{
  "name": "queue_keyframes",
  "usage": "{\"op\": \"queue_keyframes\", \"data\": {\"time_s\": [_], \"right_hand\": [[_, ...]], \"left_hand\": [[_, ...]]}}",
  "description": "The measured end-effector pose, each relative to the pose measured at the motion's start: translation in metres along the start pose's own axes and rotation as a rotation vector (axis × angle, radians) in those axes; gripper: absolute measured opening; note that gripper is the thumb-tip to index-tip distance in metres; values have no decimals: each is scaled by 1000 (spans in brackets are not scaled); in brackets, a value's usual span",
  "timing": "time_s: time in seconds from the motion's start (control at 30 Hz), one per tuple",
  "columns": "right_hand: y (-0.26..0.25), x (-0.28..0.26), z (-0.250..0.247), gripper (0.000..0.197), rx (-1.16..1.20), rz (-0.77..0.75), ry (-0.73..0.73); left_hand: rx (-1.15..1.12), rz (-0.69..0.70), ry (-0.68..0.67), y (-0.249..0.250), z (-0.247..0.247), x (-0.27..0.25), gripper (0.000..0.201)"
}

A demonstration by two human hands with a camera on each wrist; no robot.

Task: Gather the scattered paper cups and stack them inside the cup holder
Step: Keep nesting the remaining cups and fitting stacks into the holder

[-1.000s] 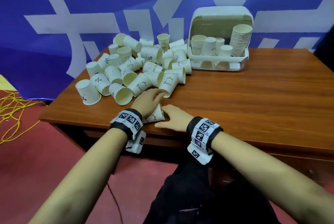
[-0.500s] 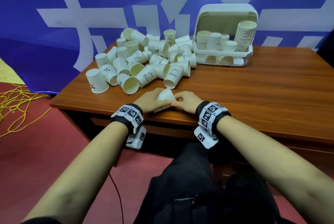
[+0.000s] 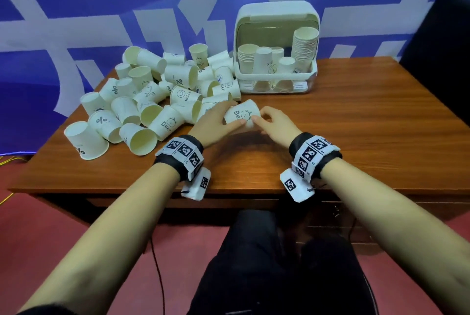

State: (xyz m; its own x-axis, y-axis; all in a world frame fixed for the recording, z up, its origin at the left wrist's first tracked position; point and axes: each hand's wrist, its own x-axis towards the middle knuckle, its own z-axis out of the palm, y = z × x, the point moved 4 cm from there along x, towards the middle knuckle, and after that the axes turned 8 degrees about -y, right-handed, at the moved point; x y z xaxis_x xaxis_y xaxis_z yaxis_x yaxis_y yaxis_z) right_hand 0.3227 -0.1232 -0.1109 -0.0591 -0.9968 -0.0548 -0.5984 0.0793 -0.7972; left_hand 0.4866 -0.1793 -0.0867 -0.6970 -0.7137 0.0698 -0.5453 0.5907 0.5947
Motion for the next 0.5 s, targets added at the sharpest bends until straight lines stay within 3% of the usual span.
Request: {"op": "queue_keyframes", "data": {"time_s": [0.1, 0.27, 0.5], "right_hand": [[7, 10, -27, 24, 124, 7, 73], [24, 31, -66, 48, 298, -18, 218], [49, 68, -97, 39, 297, 21, 258]], "left_hand": [[-34, 44, 47, 13, 3, 33, 53], [-86, 73, 72, 26, 8, 82, 57], [-104, -15, 60, 29, 28, 142, 60]]}}
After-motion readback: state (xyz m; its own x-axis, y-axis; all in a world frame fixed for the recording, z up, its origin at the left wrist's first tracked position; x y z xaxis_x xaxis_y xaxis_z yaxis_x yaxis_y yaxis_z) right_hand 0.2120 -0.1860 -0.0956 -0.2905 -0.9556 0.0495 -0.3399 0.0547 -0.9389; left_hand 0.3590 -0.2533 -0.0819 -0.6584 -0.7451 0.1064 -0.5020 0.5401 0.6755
